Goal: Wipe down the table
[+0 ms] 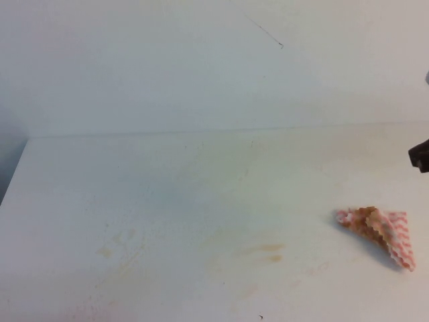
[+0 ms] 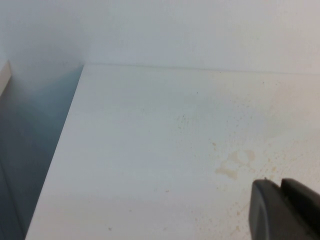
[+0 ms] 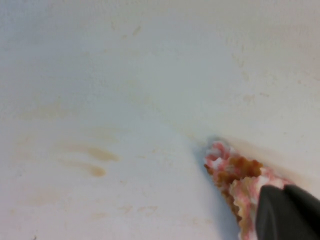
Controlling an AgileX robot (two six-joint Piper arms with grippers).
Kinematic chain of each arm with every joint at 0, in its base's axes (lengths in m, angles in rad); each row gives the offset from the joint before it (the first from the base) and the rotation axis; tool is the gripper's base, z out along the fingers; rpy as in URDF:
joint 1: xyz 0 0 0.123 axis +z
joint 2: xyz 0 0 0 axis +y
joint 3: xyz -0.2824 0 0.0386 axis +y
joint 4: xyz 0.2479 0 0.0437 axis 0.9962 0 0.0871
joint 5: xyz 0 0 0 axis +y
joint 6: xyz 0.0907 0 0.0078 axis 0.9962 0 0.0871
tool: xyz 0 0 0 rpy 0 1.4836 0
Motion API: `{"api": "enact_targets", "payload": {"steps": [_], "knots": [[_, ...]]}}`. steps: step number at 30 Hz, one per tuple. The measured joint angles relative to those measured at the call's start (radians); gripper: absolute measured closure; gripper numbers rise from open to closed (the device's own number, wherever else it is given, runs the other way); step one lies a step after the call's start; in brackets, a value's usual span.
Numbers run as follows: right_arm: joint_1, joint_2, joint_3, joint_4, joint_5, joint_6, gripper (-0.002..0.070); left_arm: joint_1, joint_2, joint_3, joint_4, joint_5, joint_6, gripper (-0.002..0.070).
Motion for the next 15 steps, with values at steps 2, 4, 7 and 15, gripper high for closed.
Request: {"api": "enact_targets", "payload": {"steps": [2,4,7,15], "knots": [[0.000,-0.068,0.034,0.023,-0.005,-0.025,0.0672,0.000,0.000,0.000,0.000,0.000,0.000,0.0675],[0.000,-0.159,0.087,0.048,-0.030,-0.051,0.0673,0.000,0.000,0.000,0.000,0.000,0.000,0.0675],[0.000,-0.307,0.206,0.077,-0.113,-0.072,0.0674,0.000,0.000,0.000,0.000,0.000,0.000,0.0675],[0.000,-0.652,0.556,0.125,-0.313,-0.078,0.0675,0.000,0.000,0.000,0.000,0.000,0.000,0.0675]]}}
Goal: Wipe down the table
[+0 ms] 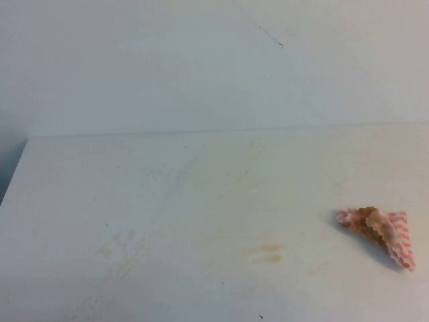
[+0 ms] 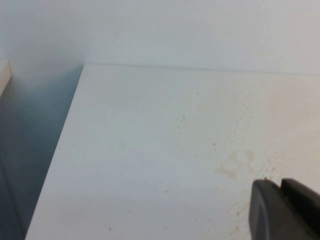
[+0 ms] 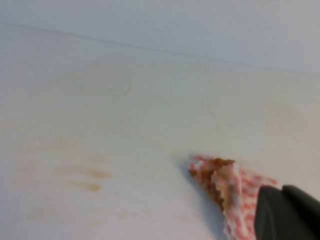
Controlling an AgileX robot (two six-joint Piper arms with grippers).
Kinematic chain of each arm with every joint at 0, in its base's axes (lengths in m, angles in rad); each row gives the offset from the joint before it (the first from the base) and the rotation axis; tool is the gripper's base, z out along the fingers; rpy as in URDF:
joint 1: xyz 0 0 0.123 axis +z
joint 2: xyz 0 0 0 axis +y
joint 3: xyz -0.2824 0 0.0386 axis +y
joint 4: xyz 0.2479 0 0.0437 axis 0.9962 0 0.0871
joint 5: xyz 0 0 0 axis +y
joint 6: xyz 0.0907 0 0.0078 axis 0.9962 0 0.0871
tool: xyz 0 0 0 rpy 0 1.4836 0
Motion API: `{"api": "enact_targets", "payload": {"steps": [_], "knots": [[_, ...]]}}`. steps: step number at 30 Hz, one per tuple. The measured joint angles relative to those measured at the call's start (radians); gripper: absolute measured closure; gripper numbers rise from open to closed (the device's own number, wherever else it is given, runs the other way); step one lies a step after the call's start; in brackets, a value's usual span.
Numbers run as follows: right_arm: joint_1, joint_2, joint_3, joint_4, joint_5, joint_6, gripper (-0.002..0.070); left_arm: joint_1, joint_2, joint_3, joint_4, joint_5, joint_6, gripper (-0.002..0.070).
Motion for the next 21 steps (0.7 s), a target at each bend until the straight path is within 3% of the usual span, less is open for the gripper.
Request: {"api": "enact_targets", "payload": {"steps": [6,21], "knots": [[0.000,-0.038,0.159,0.010,-0.141,0.000,0.0676,0.000,0.001,0.000,0.000,0.000,0.000,0.0675],[-0.003,-0.110,0.325,0.018,-0.128,0.000,0.0676,0.000,0.001,0.000,0.000,0.000,0.000,0.0675]]}}
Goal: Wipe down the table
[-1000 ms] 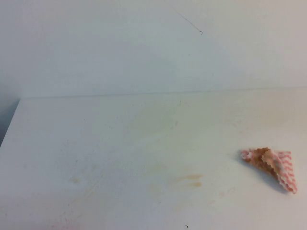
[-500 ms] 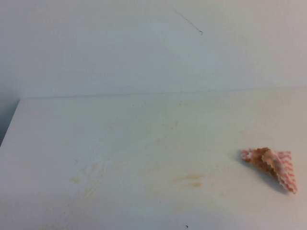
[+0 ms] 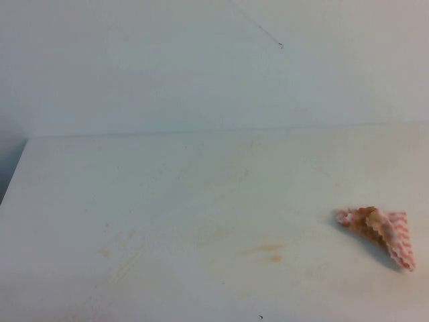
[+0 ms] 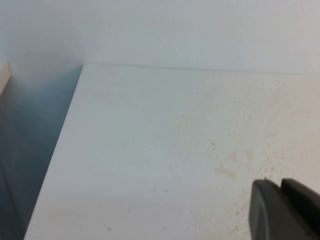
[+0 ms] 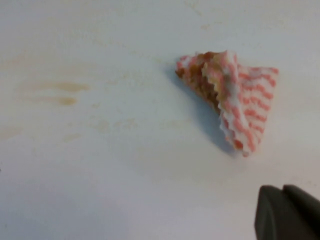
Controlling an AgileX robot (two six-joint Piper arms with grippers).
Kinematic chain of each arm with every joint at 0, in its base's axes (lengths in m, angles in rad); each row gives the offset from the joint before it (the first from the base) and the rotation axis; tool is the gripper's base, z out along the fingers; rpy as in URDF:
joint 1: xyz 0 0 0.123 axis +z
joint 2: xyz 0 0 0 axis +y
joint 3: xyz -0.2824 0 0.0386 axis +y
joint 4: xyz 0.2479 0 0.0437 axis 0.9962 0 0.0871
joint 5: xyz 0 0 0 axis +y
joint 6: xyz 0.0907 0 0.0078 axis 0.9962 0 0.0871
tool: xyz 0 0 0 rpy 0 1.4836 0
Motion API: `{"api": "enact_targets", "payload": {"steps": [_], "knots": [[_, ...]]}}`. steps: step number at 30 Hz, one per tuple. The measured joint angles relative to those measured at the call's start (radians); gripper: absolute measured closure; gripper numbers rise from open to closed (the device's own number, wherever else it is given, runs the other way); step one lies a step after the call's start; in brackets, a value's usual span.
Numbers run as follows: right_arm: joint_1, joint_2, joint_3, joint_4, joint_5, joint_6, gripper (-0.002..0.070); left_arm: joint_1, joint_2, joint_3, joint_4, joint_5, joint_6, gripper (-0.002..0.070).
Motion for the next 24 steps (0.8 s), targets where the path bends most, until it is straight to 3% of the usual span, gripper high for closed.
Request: {"api": "enact_targets", "payload": {"steps": [13,19,24], "knots": [[-0.130,-0.532,0.013,-0.020,0.085,-0.041,0.0678,0.000,0.000,0.000,0.000,0.000,0.000,0.0675],[-0.138,-0.589,0.022,-0.200,0.094,-0.097,0.0678,0.000,0.000,0.000,0.000,0.000,0.000,0.0675],[-0.138,-0.591,0.096,-0.223,0.039,-0.051,0.0678,0.000,0.000,0.000,0.000,0.000,0.000,0.0675]]}}
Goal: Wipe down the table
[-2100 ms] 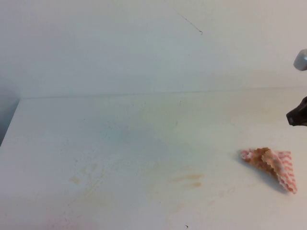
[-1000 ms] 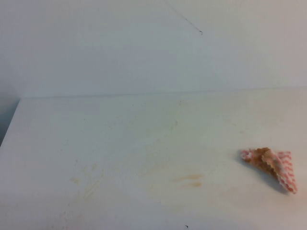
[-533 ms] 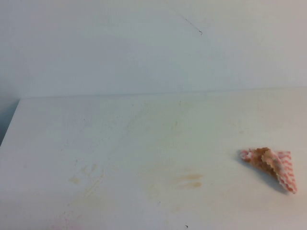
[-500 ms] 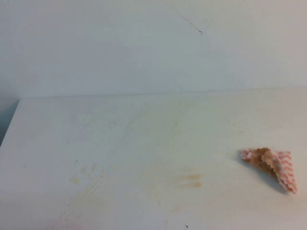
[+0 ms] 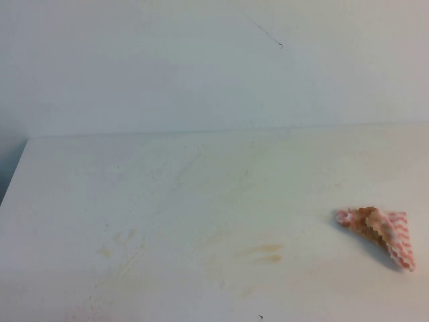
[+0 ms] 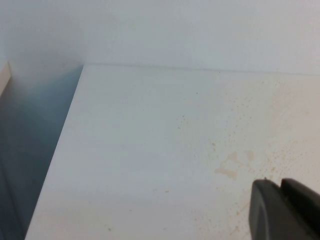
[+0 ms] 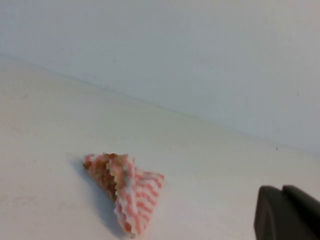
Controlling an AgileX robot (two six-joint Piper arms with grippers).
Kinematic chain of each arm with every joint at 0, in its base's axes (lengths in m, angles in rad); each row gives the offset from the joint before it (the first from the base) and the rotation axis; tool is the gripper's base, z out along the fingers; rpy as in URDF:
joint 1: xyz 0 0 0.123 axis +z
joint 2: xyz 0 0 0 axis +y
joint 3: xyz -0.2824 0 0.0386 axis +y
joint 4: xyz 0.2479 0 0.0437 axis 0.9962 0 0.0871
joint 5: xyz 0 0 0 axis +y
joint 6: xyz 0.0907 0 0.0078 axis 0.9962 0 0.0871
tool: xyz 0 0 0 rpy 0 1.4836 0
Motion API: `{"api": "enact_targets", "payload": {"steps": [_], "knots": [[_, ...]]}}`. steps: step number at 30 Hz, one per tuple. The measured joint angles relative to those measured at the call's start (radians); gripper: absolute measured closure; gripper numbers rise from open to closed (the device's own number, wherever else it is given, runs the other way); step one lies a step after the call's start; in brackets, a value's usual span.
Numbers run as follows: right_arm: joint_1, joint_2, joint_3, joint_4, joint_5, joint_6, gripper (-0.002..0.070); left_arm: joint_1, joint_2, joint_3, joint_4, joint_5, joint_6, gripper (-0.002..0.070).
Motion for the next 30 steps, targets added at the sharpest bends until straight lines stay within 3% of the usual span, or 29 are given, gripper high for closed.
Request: {"api": "enact_targets", "payload": {"steps": [3,13,30], "knots": [[0.000,-0.013,0.080,-0.032,-0.062,0.124,0.0678,0.000,0.000,0.000,0.000,0.000,0.000,0.0675],[0.000,-0.018,0.099,-0.396,0.049,0.637,0.0678,0.000,0.000,0.000,0.000,0.000,0.000,0.0675],[0.000,-0.018,0.099,-0.454,0.057,0.639,0.0678,0.000,0.000,0.000,0.000,0.000,0.000,0.0675]]}}
